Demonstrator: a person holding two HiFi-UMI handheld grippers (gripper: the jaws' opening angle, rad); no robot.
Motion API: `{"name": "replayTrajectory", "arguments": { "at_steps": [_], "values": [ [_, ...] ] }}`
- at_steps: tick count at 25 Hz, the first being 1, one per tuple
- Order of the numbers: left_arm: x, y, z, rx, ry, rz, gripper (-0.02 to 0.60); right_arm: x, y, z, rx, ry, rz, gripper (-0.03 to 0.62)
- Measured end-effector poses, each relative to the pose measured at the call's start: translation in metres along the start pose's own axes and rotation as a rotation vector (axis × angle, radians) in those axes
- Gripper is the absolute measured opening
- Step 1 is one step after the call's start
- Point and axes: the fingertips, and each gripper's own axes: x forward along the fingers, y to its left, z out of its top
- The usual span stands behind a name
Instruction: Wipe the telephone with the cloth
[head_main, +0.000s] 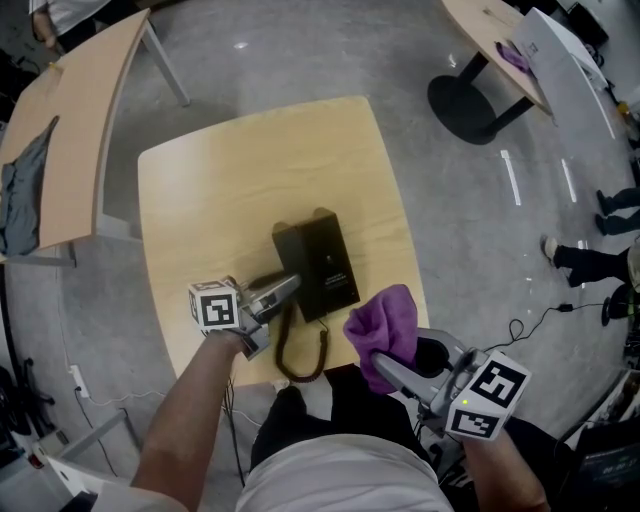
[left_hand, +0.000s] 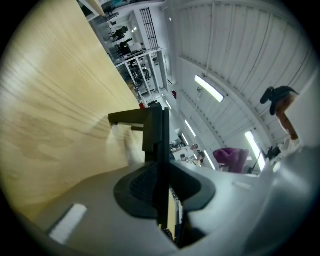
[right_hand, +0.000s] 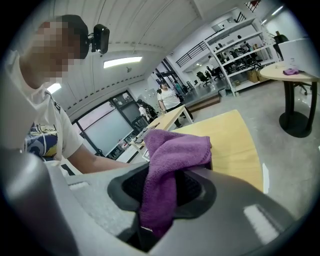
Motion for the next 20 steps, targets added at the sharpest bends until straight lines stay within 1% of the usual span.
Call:
{"name": "replayTrajectory", "arguments": {
  "at_steps": [5,14,18,20],
  "values": [
    [0.0003,-0.0004,-0.0002,-0.005,0.003,0.006,0.084,0.0017,-0.0002,0.0013,-0.002,0.004,0.009,0.117],
    [-0.0012,0.0013,-0.0008,0.0,0.013,0.05,0.091,0.0051,-0.0004,0.0045,-0.007,0.005,0.035,0.117],
    [-0.0013,0.0037,-0.0021,0.013,0.026,0.098,0.114,0.0038,-0.0018,0.0046,-0.011,0.001,0.042,0.117],
    [-0.002,0.0055,-0.0015,0.026,0.031,0.123,0.139,0.0044,-0.0035,0.0047,-0.015,0.002,0.043,0.117]
  ]
}}
